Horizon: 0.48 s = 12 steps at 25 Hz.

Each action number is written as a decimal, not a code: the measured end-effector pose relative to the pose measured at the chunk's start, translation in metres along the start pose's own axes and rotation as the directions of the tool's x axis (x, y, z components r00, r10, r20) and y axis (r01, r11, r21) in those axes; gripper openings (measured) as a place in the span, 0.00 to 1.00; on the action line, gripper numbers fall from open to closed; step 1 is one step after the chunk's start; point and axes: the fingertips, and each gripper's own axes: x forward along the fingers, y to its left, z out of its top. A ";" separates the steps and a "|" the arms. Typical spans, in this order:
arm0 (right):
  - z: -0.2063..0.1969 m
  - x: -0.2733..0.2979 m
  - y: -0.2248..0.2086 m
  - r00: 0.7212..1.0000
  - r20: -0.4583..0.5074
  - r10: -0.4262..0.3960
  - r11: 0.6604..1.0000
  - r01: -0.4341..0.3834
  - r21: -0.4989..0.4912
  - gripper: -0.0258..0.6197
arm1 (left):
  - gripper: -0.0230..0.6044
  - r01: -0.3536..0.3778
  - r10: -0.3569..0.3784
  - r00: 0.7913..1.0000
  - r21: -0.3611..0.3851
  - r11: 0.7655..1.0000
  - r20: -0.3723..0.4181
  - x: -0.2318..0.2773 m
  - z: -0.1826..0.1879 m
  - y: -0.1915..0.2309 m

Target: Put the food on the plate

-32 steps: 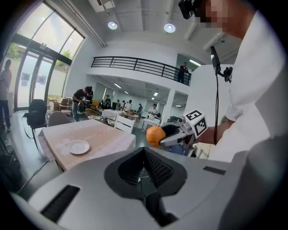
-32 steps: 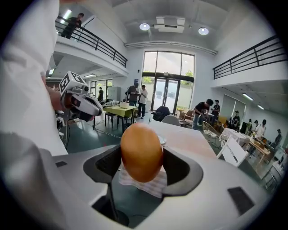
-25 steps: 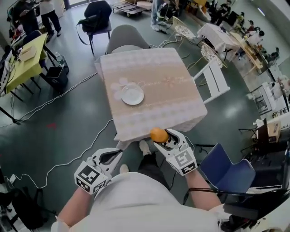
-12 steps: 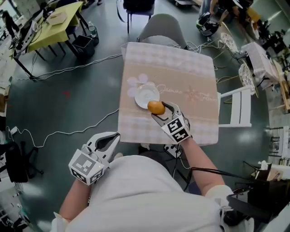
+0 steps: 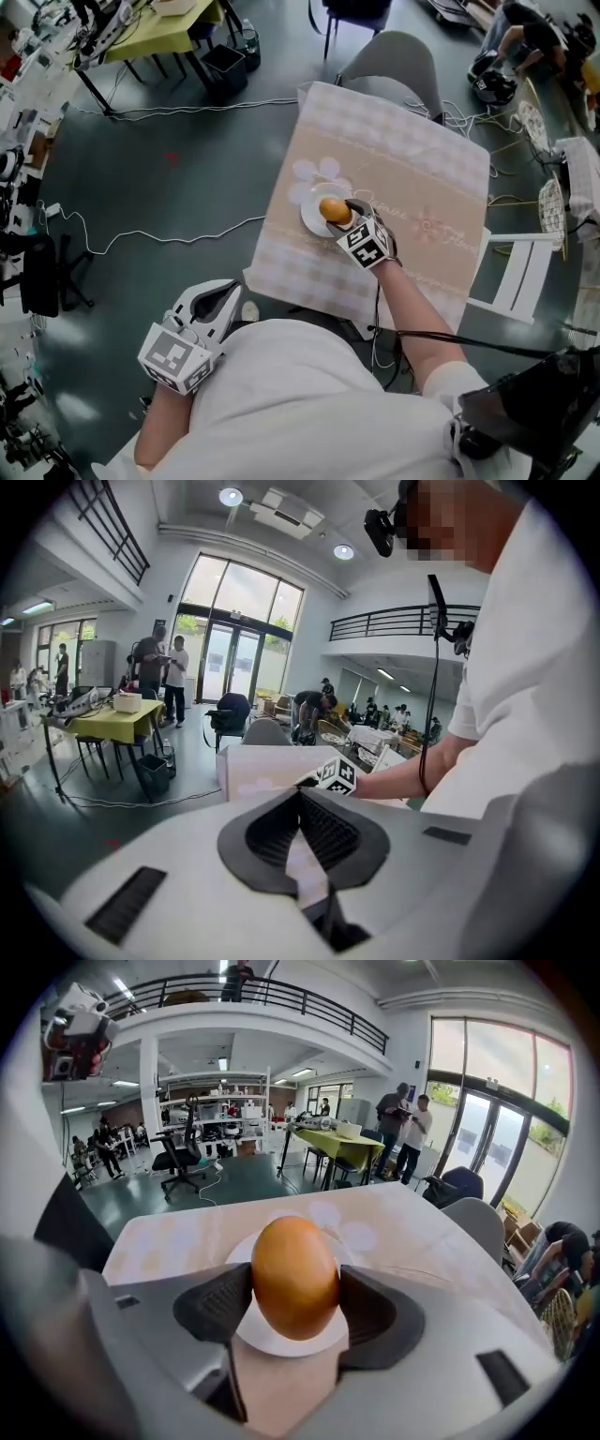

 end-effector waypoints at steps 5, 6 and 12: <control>-0.002 0.015 -0.003 0.999 -0.007 0.044 0.999 -0.044 -0.024 0.51 | 0.05 -0.061 0.061 0.998 -0.013 0.998 -0.004 0.001 0.005 0.006; -0.002 0.015 -0.003 0.999 -0.003 0.047 0.998 -0.047 -0.031 0.51 | 0.05 -0.067 0.067 0.998 -0.014 0.998 -0.003 0.002 0.006 0.007; -0.003 0.017 -0.003 0.998 0.008 0.063 0.997 -0.063 -0.041 0.51 | 0.05 -0.083 0.082 0.997 -0.030 0.996 -0.007 0.005 0.007 0.002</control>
